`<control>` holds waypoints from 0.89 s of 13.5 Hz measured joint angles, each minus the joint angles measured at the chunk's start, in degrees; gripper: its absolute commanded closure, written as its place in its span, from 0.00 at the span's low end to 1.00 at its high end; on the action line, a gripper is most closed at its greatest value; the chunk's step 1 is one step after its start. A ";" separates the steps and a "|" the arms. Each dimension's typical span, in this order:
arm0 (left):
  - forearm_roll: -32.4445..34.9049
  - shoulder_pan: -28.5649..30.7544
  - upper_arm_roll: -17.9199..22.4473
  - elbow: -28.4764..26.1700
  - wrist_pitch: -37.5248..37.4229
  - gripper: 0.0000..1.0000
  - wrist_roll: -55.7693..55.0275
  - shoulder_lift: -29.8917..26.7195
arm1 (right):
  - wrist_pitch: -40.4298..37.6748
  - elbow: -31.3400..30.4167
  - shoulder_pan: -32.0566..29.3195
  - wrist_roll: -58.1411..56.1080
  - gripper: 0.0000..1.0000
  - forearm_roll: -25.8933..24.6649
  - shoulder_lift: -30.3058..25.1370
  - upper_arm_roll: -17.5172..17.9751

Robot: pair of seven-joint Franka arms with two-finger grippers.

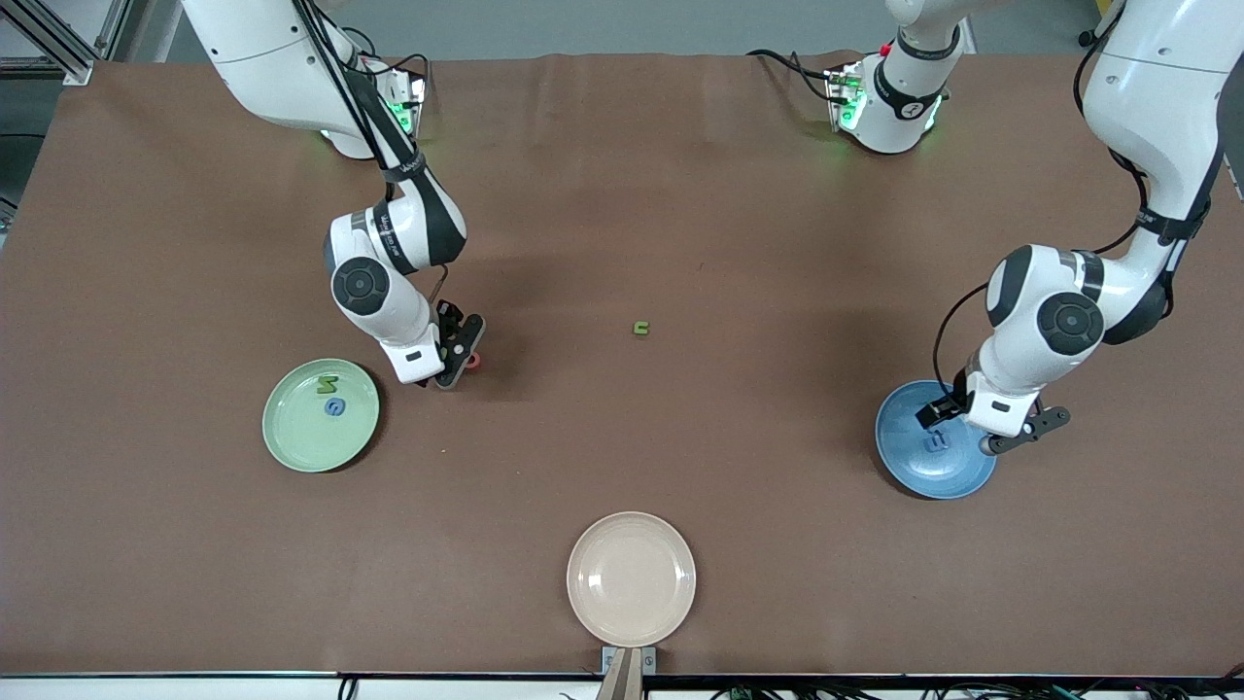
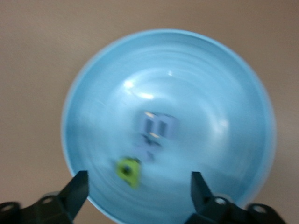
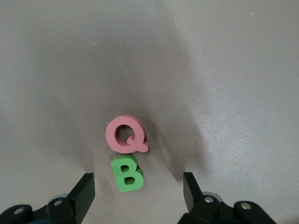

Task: Sort upper and lower case letters into plates
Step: 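Drop the q on the blue plate while the right gripper lowers to B, then grasp the green B with the right gripper while the left gripper reaches the u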

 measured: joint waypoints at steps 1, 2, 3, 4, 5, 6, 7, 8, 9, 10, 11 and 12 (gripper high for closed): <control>0.01 -0.21 -3.08 0.27 -2.26 0.00 -4.37 -0.68 | 0.18 -0.02 0.04 -0.04 0.22 0.00 0.09 0.01; 0.01 -0.62 -6.43 0.57 -4.19 0.00 -9.00 -1.12 | 0.59 -0.03 0.16 -0.05 0.28 -0.01 0.26 0.02; 0.01 -1.56 -9.31 0.88 -5.41 0.00 -13.52 -1.33 | 1.11 -0.04 0.30 -0.06 0.34 -0.01 0.51 0.02; 0.02 -3.43 -10.93 1.10 -5.91 0.00 -17.58 -1.38 | 1.47 -0.04 0.40 -0.06 0.44 -0.01 0.81 0.02; 0.01 -6.38 -11.47 1.38 -6.00 0.00 -21.80 -1.28 | 1.72 -0.04 0.47 -0.06 0.60 -0.01 1.09 0.02; 0.01 -9.86 -11.50 2.06 -5.98 0.00 -26.49 -0.86 | 1.86 -0.04 0.49 -0.06 0.76 -0.01 1.12 0.01; 0.01 -13.87 -11.47 3.56 -5.98 0.01 -31.53 0.18 | 2.15 0.00 0.49 -0.06 0.96 -0.03 1.07 -0.05; 0.01 -18.07 -11.35 5.73 -5.98 0.02 -35.87 1.81 | 2.30 0.04 0.47 -0.06 1.00 -0.04 0.99 -0.16; 0.01 -22.20 -10.99 8.38 -5.99 0.04 -39.82 3.85 | 2.28 0.07 0.45 -0.06 1.00 -0.04 0.91 -0.27; 0.01 -25.89 -10.29 11.15 -6.01 0.07 -43.62 5.98 | 2.21 0.07 0.41 -0.06 1.00 -0.04 0.89 -0.28; 0.02 -28.95 -9.35 13.61 -6.07 0.09 -47.31 8.02 | 2.01 0.10 0.37 -0.06 1.00 -0.04 0.88 -0.28; 0.02 -31.59 -8.17 15.40 -6.11 0.11 -51.42 9.76 | 1.20 0.25 0.24 -0.06 1.00 -0.04 0.83 -0.31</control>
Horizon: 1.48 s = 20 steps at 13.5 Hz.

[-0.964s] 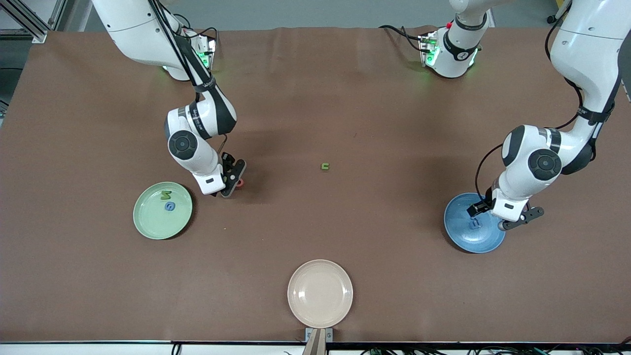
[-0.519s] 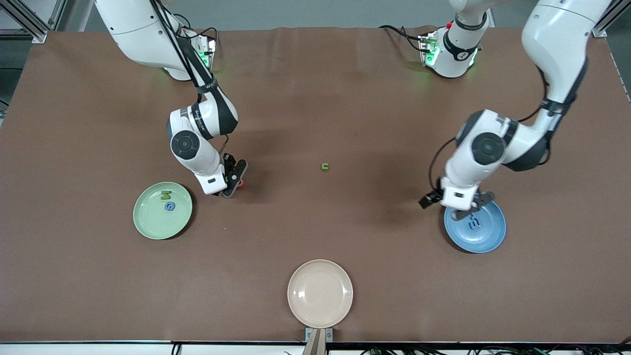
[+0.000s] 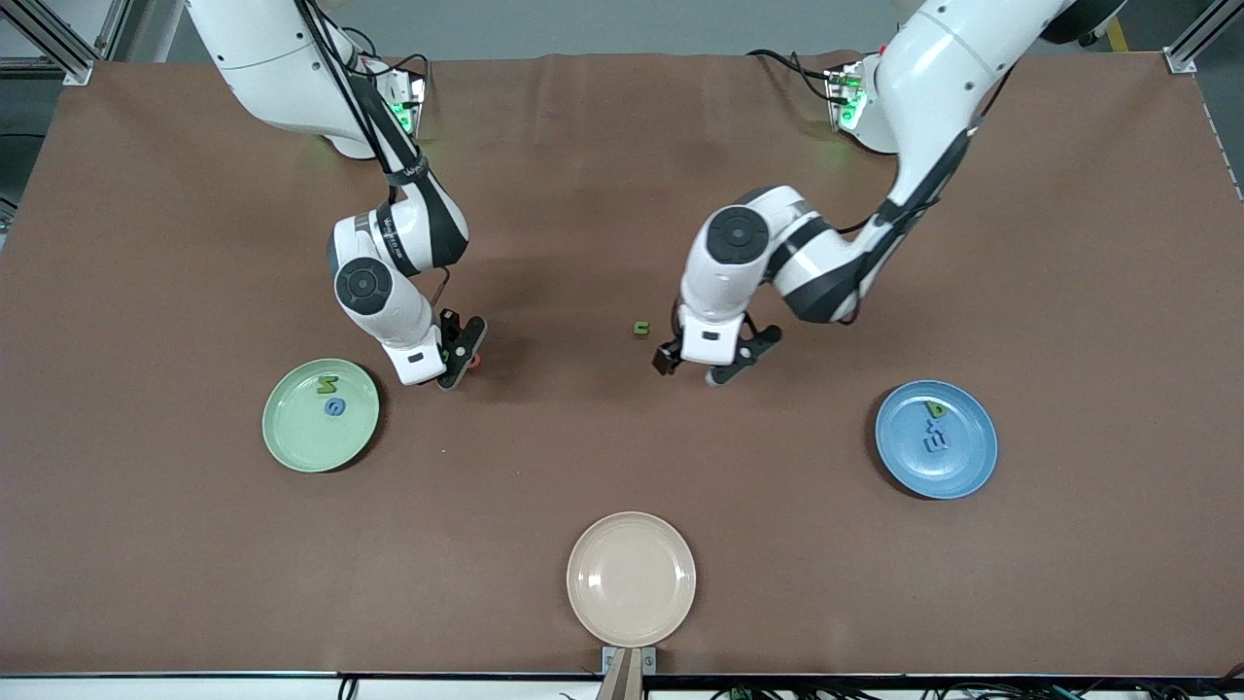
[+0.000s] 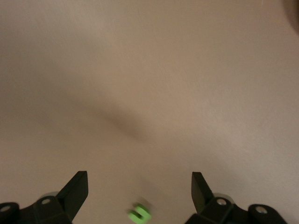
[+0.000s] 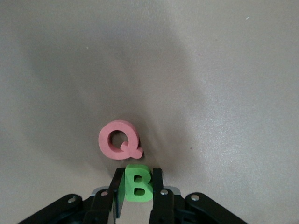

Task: Sort upper and lower case letters into plates
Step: 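Grasp the green B with the right gripper while the left gripper reaches the u, then drop B on the green plate while the left gripper carries the u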

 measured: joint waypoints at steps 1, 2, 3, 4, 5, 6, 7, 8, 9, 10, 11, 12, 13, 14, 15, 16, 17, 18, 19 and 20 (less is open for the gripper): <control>0.00 -1.99 0.93 0.93 -0.03 0.13 -4.53 1.33 | -1.70 0.41 -0.27 0.00 1.00 0.00 -0.05 -0.14; 0.00 -3.48 1.54 1.29 -0.05 0.16 -9.16 2.38 | -4.12 1.45 -0.82 0.01 1.00 0.00 -0.11 -0.33; 0.00 -4.75 1.90 1.40 -0.05 0.18 -13.43 3.27 | -7.68 3.49 -1.89 0.01 1.00 0.00 -0.31 -0.47; 0.00 -5.83 2.11 1.43 -0.05 0.21 -17.58 4.03 | -12.30 6.63 -3.48 -0.28 1.00 0.00 -0.66 -0.58; 0.01 -6.80 2.31 1.47 -0.05 0.22 -21.79 4.61 | -17.09 10.37 -5.48 -1.55 1.00 0.00 -1.13 -0.66; 0.01 -7.66 2.50 1.48 -0.05 0.24 -25.48 5.00 | -21.08 14.04 -7.87 -3.39 1.00 0.00 -1.57 -0.76; 0.01 -8.45 2.79 1.49 -0.11 0.27 -28.56 5.21 | -23.77 17.27 -10.69 -5.68 1.00 -0.01 -1.72 -0.88; 0.02 -9.03 3.00 1.50 -0.30 0.29 -30.59 5.39 | -25.00 19.57 -13.84 -8.56 1.00 -0.02 -1.44 -0.97; 0.02 -9.35 3.15 1.50 -0.43 0.32 -31.71 5.67 | -25.29 21.03 -17.03 -11.58 1.00 -0.02 -0.57 -1.03; 0.02 -9.62 3.33 1.50 -0.45 0.34 -32.10 6.08 | -25.18 21.99 -19.79 -13.91 1.00 -0.25 0.89 -1.05; 0.02 -9.80 3.41 1.50 -0.45 0.35 -32.45 6.56 | -24.33 22.74 -21.86 -15.04 1.00 -1.44 2.72 -1.05; 0.02 -9.91 3.41 1.51 -0.45 0.36 -32.60 7.08 | -22.54 23.35 -23.32 -15.17 1.00 -3.48 4.62 -1.04; 0.02 -9.98 3.41 1.56 -0.45 0.41 -32.76 7.56 | -20.83 23.73 -24.20 -15.17 1.00 -4.96 6.29 -1.03; 0.02 -10.03 3.41 1.75 -0.32 0.48 -32.83 7.89 | -19.39 23.95 -24.79 -15.17 1.00 -5.67 7.78 -1.01; 0.02 -10.17 3.52 1.97 -0.33 0.58 -32.83 7.94 | -18.25 24.00 -25.22 -15.17 0.99 -5.85 9.06 -1.01; 0.02 -10.71 4.04 2.06 -0.34 0.69 -32.83 7.94 | -17.54 24.04 -25.48 -15.17 0.98 -5.89 10.06 -1.01; 0.01 -11.65 4.76 2.20 -0.78 0.79 -32.84 7.75 | -17.34 24.11 -25.58 -15.17 0.93 -5.91 10.64 -1.01; 0.01 -12.87 5.61 2.23 -1.29 0.88 -32.99 7.39 | -17.34 24.16 -25.57 -15.17 0.55 -5.92 10.87 -0.99; 0.02 -14.08 6.63 2.30 -1.42 0.96 -33.01 7.07 | -17.36 24.21 -25.57 -15.17 0.04 -5.92 10.86 -0.95; 0.22 -14.79 7.30 2.38 -1.42 0.98 -33.01 6.91 | -17.42 24.39 -25.57 -15.17 0.00 -5.92 10.86 -0.92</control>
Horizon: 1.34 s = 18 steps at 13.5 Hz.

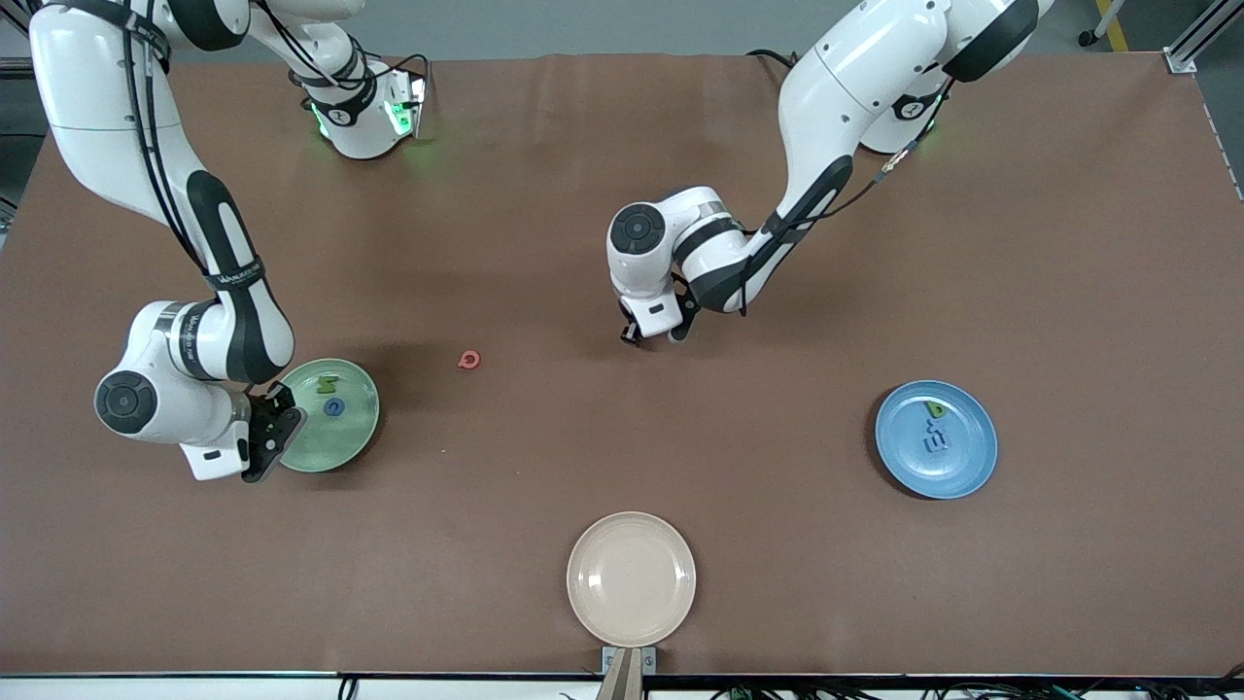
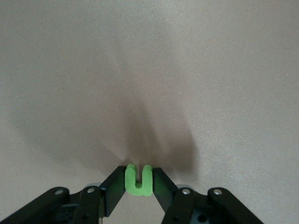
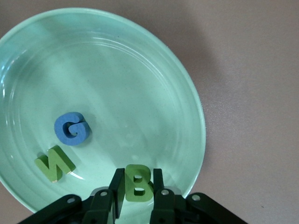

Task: Sort upper and lower case letters into plates
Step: 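Drop B on the green plate while the left gripper carries the u, then drop the u on the blue plate while the right gripper reaches the pink Q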

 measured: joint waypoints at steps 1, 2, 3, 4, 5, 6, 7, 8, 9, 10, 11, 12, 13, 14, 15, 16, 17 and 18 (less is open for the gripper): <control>1.03 -0.16 0.20 0.15 0.04 0.99 0.00 0.00 | -0.03 0.15 0.00 0.00 0.00 0.00 -0.01 0.01; 2.51 -0.12 0.49 0.34 0.12 1.00 -0.01 -0.01 | -0.09 0.21 0.00 0.01 0.00 0.00 0.00 0.03; 3.95 0.07 0.90 0.68 0.16 1.00 0.00 -0.02 | -0.35 0.25 0.00 0.13 0.00 0.00 0.00 0.12; 5.17 0.50 1.41 1.32 0.15 1.00 0.18 -0.07 | -1.38 0.44 0.02 0.99 0.00 0.05 -0.04 0.27; 5.84 1.43 1.74 2.03 0.02 1.00 1.25 -0.43 | -3.59 0.94 0.13 3.59 0.00 0.09 -0.24 0.52; 6.08 2.79 1.84 2.60 -0.51 1.00 3.57 -1.32 | -6.65 1.62 0.50 8.27 0.00 0.12 -0.71 0.82; 6.10 4.49 1.88 2.91 -1.64 1.00 6.83 -2.76 | -9.40 2.07 1.26 14.05 0.00 0.15 -1.56 1.18; 6.10 6.30 1.92 2.97 -3.25 1.00 10.35 -4.46 | -11.49 2.16 2.57 20.43 0.00 0.31 -2.57 1.53; 6.10 8.29 1.92 2.98 -5.23 1.00 14.02 -6.15 | -13.07 2.16 4.41 27.03 0.00 0.89 -3.55 1.80; 6.10 10.46 1.93 2.94 -6.98 1.00 17.83 -7.59 | -14.28 2.13 6.53 33.69 0.00 2.26 -4.31 1.91; 6.10 12.79 1.91 2.75 -8.27 1.00 22.05 -8.78 | -14.95 1.93 8.71 40.41 0.00 3.88 -4.94 1.98; 6.10 15.19 1.93 2.23 -8.97 1.00 26.24 -9.76 | -15.07 1.48 10.72 47.07 0.00 5.32 -5.38 2.02; 6.10 17.59 1.91 1.26 -9.28 1.00 30.28 -10.61 | -15.07 0.94 12.62 54.16 0.00 6.26 -5.74 2.04; 6.10 20.10 1.90 0.02 -9.33 1.00 34.25 -11.42 | -14.96 0.38 14.60 61.85 0.00 6.72 -6.04 2.06; 6.10 22.52 1.89 -1.04 -9.32 0.99 37.82 -12.00 | -14.25 -0.32 16.77 69.59 0.00 6.96 -6.29 2.10; 6.10 24.86 1.88 -1.86 -9.32 0.99 41.16 -12.39 | -12.49 -1.29 19.02 77.17 0.00 7.04 -6.44 2.11; 6.10 27.17 1.90 -2.44 -9.32 0.99 44.41 -12.62 | -9.20 -2.84 21.31 84.74 0.00 7.08 -6.55 2.14; 6.10 29.32 1.88 -2.78 -9.31 0.99 47.62 -12.69 | -4.84 -4.94 23.49 91.72 0.00 7.10 -6.58 2.15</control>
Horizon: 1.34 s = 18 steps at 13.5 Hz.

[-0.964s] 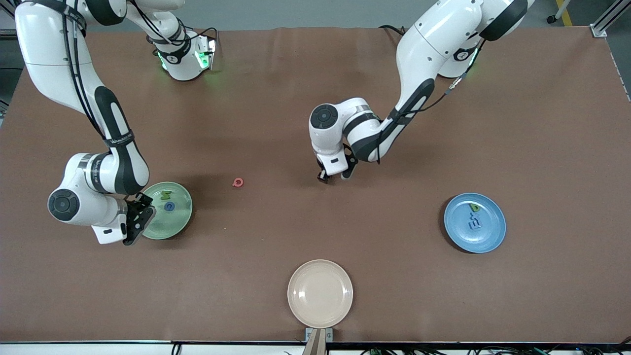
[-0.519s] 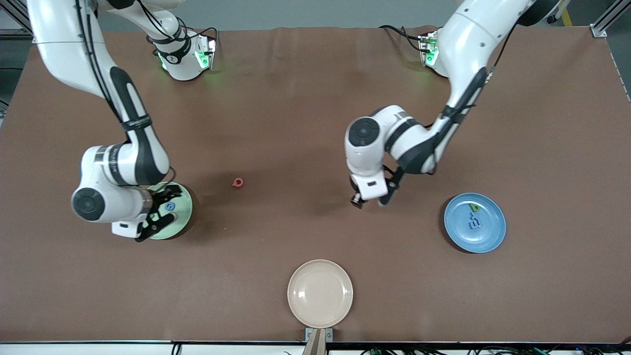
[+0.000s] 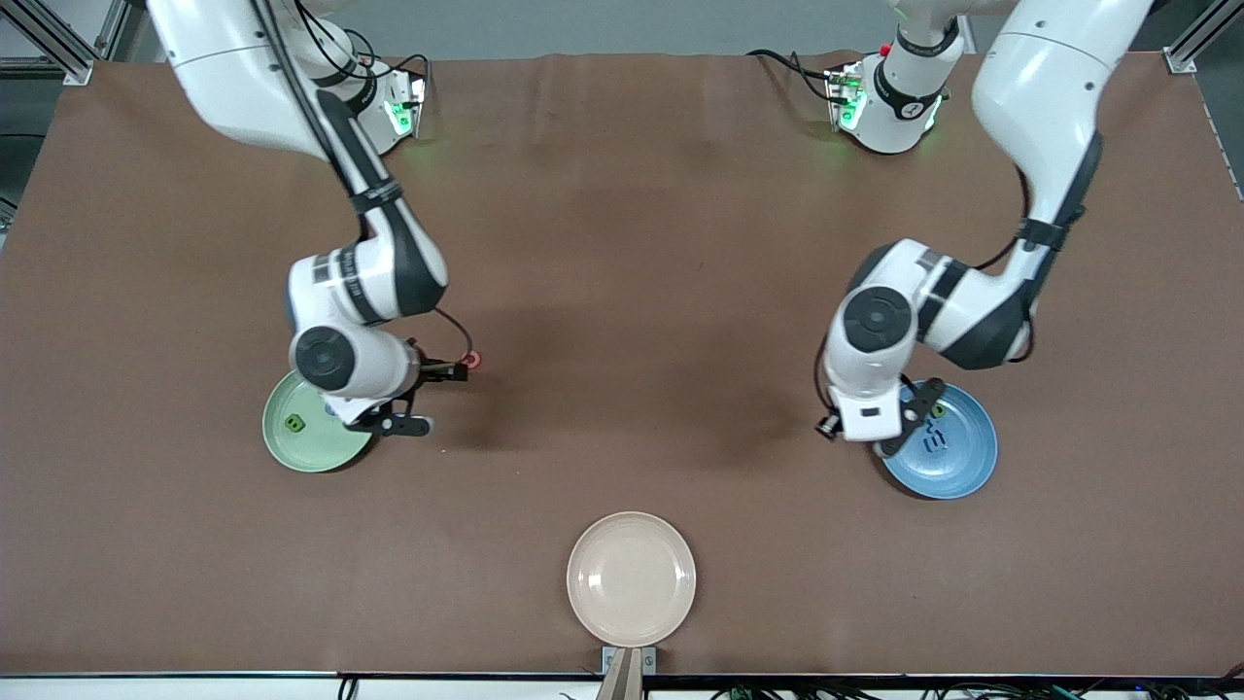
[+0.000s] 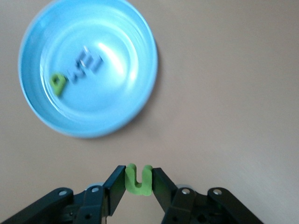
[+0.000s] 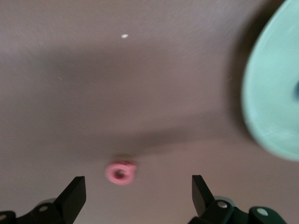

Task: Sort upper and lower case letters into plates
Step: 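Drop the u on the blue plate while the right gripper reaches the pink Q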

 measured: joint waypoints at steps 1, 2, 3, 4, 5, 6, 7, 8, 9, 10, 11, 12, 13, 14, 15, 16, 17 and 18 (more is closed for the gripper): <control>0.00 2.05 0.01 -0.22 0.01 0.97 2.97 -0.01 | 4.85 -2.48 2.07 6.40 0.00 0.00 0.00 0.01; 0.00 4.06 0.01 -0.44 0.04 0.92 5.62 0.00 | 9.10 -4.89 3.83 11.37 0.00 -0.01 0.01 0.00; 0.00 5.65 0.00 -0.70 0.10 0.81 7.31 0.09 | 12.12 -6.85 5.16 14.73 0.00 -0.01 0.01 -0.02; 0.00 6.71 0.01 -0.94 0.15 0.66 8.06 0.34 | 13.82 -8.25 5.90 16.78 0.00 -0.01 0.01 -0.03; 0.00 7.34 0.00 -1.12 0.19 0.43 8.18 0.74 | 14.50 -9.16 6.09 17.67 0.00 0.00 0.00 -0.06; 0.00 7.78 0.01 -1.21 0.26 0.14 8.18 1.19 | 14.75 -9.77 6.08 17.85 0.00 0.00 -0.02 -0.27; 0.00 8.18 0.02 -1.22 0.30 0.01 8.18 1.61 | 15.21 -10.45 6.06 17.85 0.00 0.00 -0.11 -0.57; 0.00 8.51 0.02 -1.22 0.42 0.00 8.18 1.84 | 16.37 -11.38 6.03 17.85 0.00 0.00 -0.22 -0.77; 0.00 8.75 -0.01 -1.18 0.63 0.00 8.17 1.82 | 18.61 -12.76 6.02 17.86 0.00 0.00 -0.33 -0.90; 0.00 8.85 -0.07 -0.88 0.74 0.00 8.17 1.67 | 21.40 -14.36 6.01 17.86 0.01 0.00 -0.41 -0.98; 0.00 8.86 -0.22 -0.33 0.74 0.00 8.16 1.29 | 23.93 -15.88 6.01 17.87 0.08 0.00 -0.48 -1.01; 0.00 8.88 -0.61 0.17 0.74 0.00 8.16 0.60 | 25.69 -16.89 6.01 17.87 0.18 0.00 -0.75 -0.94; -0.01 8.88 -1.20 0.48 0.72 0.00 8.15 -0.43 | 26.14 -17.48 6.02 17.87 0.30 0.00 -1.25 -0.92; -0.01 8.85 -1.80 0.77 0.68 0.00 8.16 -1.79 | 26.12 -17.79 6.01 17.87 0.44 0.00 -1.81 -0.93; -0.01 8.82 -2.30 1.04 0.32 0.00 8.70 -3.45 | 25.97 -18.03 6.02 17.87 0.57 0.00 -2.30 -0.93; -0.02 8.82 -2.76 1.67 -1.19 0.00 10.52 -5.27 | 25.81 -18.19 6.02 17.86 0.70 0.00 -2.64 -0.92; -0.73 8.83 -3.21 3.25 -4.35 0.00 12.93 -6.81 | 25.70 -18.24 6.02 17.86 0.88 0.00 -2.85 -0.91; -2.84 8.82 -3.53 6.09 -8.69 0.00 16.08 -7.89 | 25.52 -18.24 6.02 17.86 0.99 0.00 -2.99 -0.92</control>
